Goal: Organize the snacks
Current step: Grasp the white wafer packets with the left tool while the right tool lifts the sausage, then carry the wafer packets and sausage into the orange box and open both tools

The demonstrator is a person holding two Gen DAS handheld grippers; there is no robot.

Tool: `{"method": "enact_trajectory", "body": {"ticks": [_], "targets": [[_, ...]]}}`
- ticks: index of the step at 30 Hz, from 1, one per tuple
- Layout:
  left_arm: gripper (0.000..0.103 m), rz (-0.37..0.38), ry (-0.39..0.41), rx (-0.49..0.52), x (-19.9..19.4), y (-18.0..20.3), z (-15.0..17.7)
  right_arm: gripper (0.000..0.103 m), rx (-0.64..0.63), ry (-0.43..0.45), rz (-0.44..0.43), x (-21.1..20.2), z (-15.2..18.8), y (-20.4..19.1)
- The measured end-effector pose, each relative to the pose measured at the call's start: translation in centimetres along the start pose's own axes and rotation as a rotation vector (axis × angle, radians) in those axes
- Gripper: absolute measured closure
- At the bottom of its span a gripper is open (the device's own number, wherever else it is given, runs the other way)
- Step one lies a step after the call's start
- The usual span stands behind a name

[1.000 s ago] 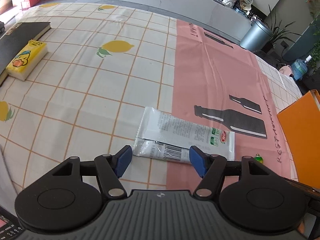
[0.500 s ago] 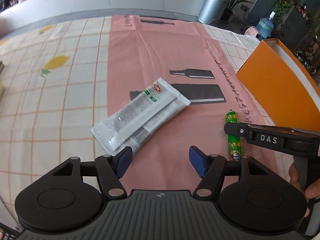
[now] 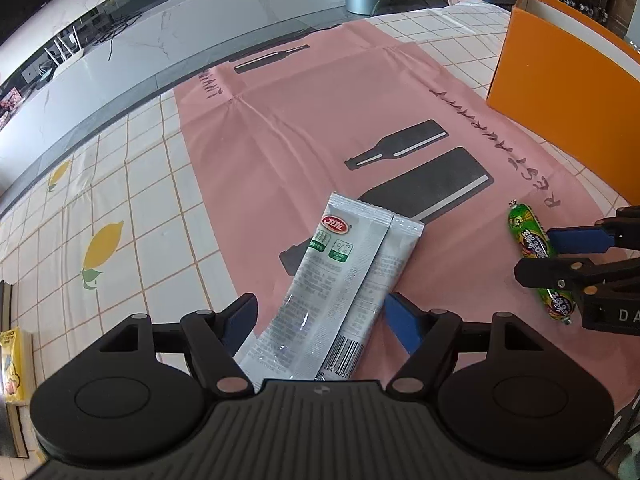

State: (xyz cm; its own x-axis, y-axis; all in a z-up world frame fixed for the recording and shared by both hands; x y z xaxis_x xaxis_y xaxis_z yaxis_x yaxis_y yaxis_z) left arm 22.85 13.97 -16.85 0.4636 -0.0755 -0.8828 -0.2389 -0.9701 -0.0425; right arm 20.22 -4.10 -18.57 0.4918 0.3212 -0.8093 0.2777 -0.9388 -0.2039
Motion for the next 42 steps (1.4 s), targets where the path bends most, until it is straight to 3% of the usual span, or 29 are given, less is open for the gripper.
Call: {"method": "enact_trajectory", "body": {"ticks": [5,8,14,17,19,22,25,34,42], "targets": [[0.017,0.024,-0.007,0.012,0.8,0.4,0.0,0.062,-0.027,0.021,0.009,0.1,0.2,-0.3],[0.010,0.013,0.004,0.020,1.2,0.4,-0.2,0.063,-0.046,0.029,0.021,0.2,0.2,-0.5],[0.008,0.051,-0.023,-0.062,1.6,-0.3,-0.4,0.066,-0.081,0.038,0.049,0.2,0.5,-0.8],[0.014,0.044,-0.034,-0.087,1.2,-0.1,-0.1,0.076,-0.085,0.042,0.067,0.2,0.5,-0.6],[0.029,0.036,-0.048,-0.114,1.0,0.2,-0.1,0.077,-0.080,0.044,0.062,0.2,0.5,-0.4],[0.036,0.003,-0.057,-0.115,0.6,0.9,0.0,0.078,-0.087,0.051,0.060,0.2,0.6,-0.4],[0.039,-0.034,-0.058,-0.118,0.3,1.5,0.1,0.079,-0.085,0.055,0.050,0.1,0.6,-0.2],[0.040,-0.072,-0.029,-0.265,-3.8,2.4,0.1,0.081,-0.040,0.066,0.006,-1.8,0.8,0.8],[0.040,0.000,0.071,-0.414,-9.5,5.7,-0.4,0.081,-0.066,0.139,-0.045,-6.6,0.7,0.5]]}}
Point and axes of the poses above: each gripper's, at about its wrist camera, not at the fingertips, and x roughly the way its jaws point, y to its right, z to its underside, the point moved 4 cm from there along x, roughly the way its jaws point, and after that the axes turned 6 degrees about -x, right-handed, at the moved point
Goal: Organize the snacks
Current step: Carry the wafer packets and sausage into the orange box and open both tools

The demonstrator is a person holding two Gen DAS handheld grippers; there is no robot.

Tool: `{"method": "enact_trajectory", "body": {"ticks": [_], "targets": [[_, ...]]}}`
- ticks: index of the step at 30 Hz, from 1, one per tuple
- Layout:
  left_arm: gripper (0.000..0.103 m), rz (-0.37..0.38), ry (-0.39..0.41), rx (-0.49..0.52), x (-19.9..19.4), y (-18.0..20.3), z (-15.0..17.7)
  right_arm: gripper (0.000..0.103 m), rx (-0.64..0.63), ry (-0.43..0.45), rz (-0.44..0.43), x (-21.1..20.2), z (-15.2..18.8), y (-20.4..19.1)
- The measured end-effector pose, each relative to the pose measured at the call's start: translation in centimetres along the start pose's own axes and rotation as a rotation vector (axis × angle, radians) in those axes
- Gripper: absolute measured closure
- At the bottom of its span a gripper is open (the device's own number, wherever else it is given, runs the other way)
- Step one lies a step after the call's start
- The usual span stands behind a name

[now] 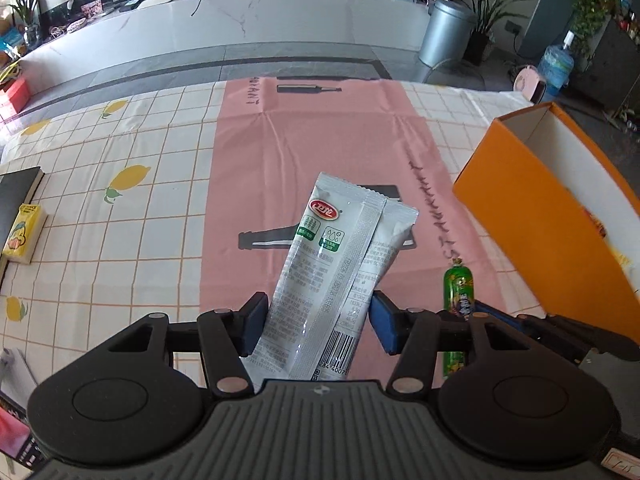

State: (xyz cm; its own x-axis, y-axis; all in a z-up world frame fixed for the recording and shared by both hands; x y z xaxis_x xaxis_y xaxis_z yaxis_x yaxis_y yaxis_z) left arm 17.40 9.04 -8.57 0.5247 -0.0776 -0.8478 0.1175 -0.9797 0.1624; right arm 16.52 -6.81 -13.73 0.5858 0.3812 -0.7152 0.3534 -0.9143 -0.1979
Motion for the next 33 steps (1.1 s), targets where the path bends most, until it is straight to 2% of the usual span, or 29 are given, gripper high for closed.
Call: {"method": "enact_trajectory", "body": {"ticks": [5,9,13,21,26,33], "targets": [[0.040,0.106,0.033,-0.085,-2.3,2.8,0.4,0.081,0.019,0.047,-0.010,-4.0,-0.8,1.8],[0.040,0.166,0.045,-0.089,-3.0,5.8,0.4,0.081,-0.030,0.092,0.002,-7.0,-2.1,3.5],[0.040,0.226,0.053,-0.075,-3.6,8.9,0.0,0.081,-0.095,0.121,0.031,-9.6,-3.6,5.6],[0.040,0.338,0.069,-0.014,-3.9,15.4,-1.5,0.081,-0.142,0.147,0.098,-13.3,-6.5,11.2],[0.040,0.377,0.052,0.012,-2.7,18.6,-2.3,0.081,-0.214,0.144,0.168,-14.8,-7.5,14.1],[0.040,0.374,-0.002,0.069,0.8,22.7,-3.1,0.081,-0.285,0.084,0.242,-13.8,-7.9,18.6]]}}
Point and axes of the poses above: each gripper's, at about its wrist camera, not at the fingertips, and x roughly the way its jaws point, y to its right, z to its underside, the point moved 4 cm from there along x, roughly the way its jaws point, and after that the axes turned 6 degrees about -x, right-handed, at the moved point
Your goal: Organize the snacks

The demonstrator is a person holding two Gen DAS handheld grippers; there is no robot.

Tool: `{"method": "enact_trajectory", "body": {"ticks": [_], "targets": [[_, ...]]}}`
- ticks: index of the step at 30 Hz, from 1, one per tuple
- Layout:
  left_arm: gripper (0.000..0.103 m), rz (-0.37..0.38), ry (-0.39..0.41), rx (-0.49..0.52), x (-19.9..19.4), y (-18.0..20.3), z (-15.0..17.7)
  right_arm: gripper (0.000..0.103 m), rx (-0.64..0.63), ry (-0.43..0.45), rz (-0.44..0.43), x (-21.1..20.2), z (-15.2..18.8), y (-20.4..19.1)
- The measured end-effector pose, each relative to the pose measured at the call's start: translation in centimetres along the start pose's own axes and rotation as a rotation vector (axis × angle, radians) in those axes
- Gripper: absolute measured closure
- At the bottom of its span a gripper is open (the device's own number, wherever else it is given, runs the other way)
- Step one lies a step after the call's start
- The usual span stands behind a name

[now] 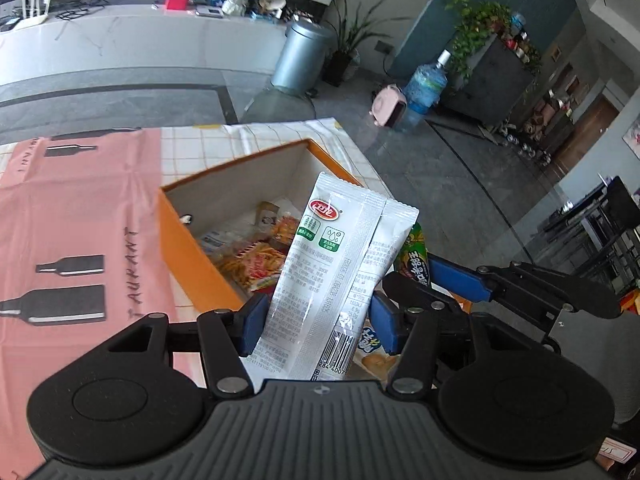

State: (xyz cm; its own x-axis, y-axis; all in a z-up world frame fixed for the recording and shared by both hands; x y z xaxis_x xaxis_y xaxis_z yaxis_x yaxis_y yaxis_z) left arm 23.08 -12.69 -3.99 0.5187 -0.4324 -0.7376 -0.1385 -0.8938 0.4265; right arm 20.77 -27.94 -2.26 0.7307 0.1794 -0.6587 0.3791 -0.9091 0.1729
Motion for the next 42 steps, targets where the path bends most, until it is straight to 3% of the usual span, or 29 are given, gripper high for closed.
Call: {"method": "enact_trajectory", "body": {"ticks": [16,28,33,42], "targets": [[0.046,-0.137,-0.175,0.194,9.1,2.1,0.2,0.081,-0.048,-0.222,0.062,9.5,4.5,4.0],[0.046,-0.183,-0.257,0.264,12.0,2.4,1.1,0.081,-0.050,-0.299,0.034,11.8,6.1,3.5],[0.039,-0.203,-0.261,0.275,11.9,2.5,1.5,0.082,-0.052,-0.303,0.045,11.8,5.9,3.4],[0.028,-0.157,-0.182,0.250,7.9,3.4,0.6,0.055,-0.077,-0.308,0.064,9.4,4.6,3.0]]}}
Point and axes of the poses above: each gripper's, at about its wrist camera, not at the fingertips, and x roughly the way its jaws point, y to its right, z to its underside, the point moved 4 cm from there along x, roughly the way its jaws point, and after that the axes turned 6 degrees about -x, right-handed, at the moved point
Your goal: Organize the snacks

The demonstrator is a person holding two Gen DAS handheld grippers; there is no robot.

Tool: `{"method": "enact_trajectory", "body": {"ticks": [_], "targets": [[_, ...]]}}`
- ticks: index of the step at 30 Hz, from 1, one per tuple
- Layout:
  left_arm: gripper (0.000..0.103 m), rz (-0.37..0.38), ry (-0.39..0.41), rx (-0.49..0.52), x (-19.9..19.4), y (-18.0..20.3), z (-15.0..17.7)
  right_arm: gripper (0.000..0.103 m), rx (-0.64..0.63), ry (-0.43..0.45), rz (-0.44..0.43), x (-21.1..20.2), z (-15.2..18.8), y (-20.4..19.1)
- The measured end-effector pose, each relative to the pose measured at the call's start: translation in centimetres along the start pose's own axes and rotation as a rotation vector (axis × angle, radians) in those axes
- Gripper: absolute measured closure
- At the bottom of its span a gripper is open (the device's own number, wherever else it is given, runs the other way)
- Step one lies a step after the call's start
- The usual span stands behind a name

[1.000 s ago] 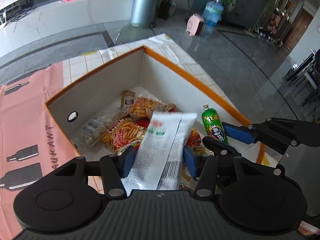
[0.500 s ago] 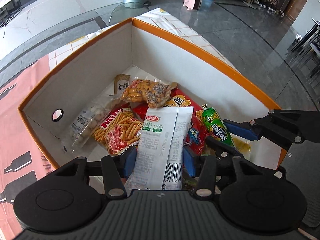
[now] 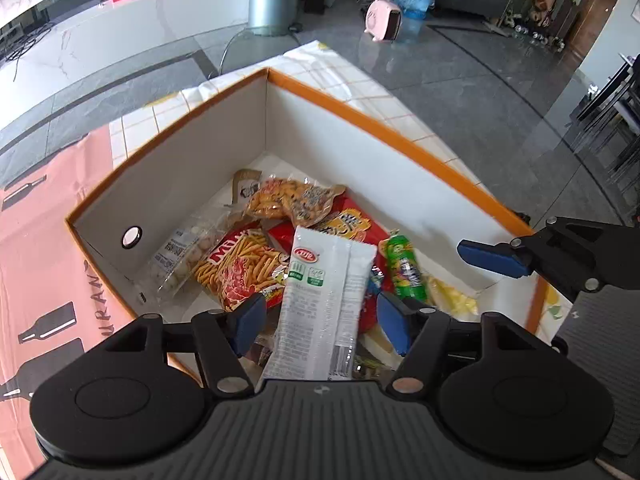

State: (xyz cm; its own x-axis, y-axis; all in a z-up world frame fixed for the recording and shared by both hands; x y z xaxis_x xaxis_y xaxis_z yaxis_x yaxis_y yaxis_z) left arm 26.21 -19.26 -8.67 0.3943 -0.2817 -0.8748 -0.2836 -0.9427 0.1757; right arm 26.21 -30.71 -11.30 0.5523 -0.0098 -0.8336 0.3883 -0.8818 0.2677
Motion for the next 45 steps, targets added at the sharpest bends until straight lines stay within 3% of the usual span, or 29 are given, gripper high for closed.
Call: {"method": "enact_trajectory", "body": {"ticks": [6,12,23,27,34,45], "targets": [[0.027,-0.001,0.099,-0.010,-4.7,0.5,0.2,0.036,0.052,0.040,0.017,-4.1,-0.7,0.4],[0.026,-0.008,0.221,-0.043,-9.9,-0.1,1.6,0.027,0.111,0.149,0.014,-9.6,-0.6,-0.2],[0.023,-0.095,0.420,-0.056,-18.0,-2.1,7.2,0.022,0.272,0.355,-0.037,-18.5,1.2,-4.5],[0.019,-0.161,0.489,-0.074,-20.3,-3.5,9.6,0.021,0.306,0.433,-0.027,-20.8,2.6,-7.2],[0.017,-0.287,0.556,-0.114,-21.5,-6.3,14.1,0.017,0.412,0.488,-0.026,-22.3,5.0,-11.2],[0.016,-0.337,0.532,-0.154,-20.9,-9.1,18.5,0.016,0.388,0.489,0.005,-21.6,6.6,-15.6]]}}
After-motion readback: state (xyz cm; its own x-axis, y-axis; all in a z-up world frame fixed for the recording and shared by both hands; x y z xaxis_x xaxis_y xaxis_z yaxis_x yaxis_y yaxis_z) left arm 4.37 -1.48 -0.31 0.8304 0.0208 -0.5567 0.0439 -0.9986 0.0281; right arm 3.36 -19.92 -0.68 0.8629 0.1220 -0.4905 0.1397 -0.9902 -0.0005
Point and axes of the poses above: each gripper's, at about its wrist camera, not at the fingertips, and x roughly the way its jaws point, y to its right, z to its underside, the point moved 4 cm from there along x, roughly the way its jaws point, and after that the axes turned 6 degrees about -x, right-handed, at the moved point
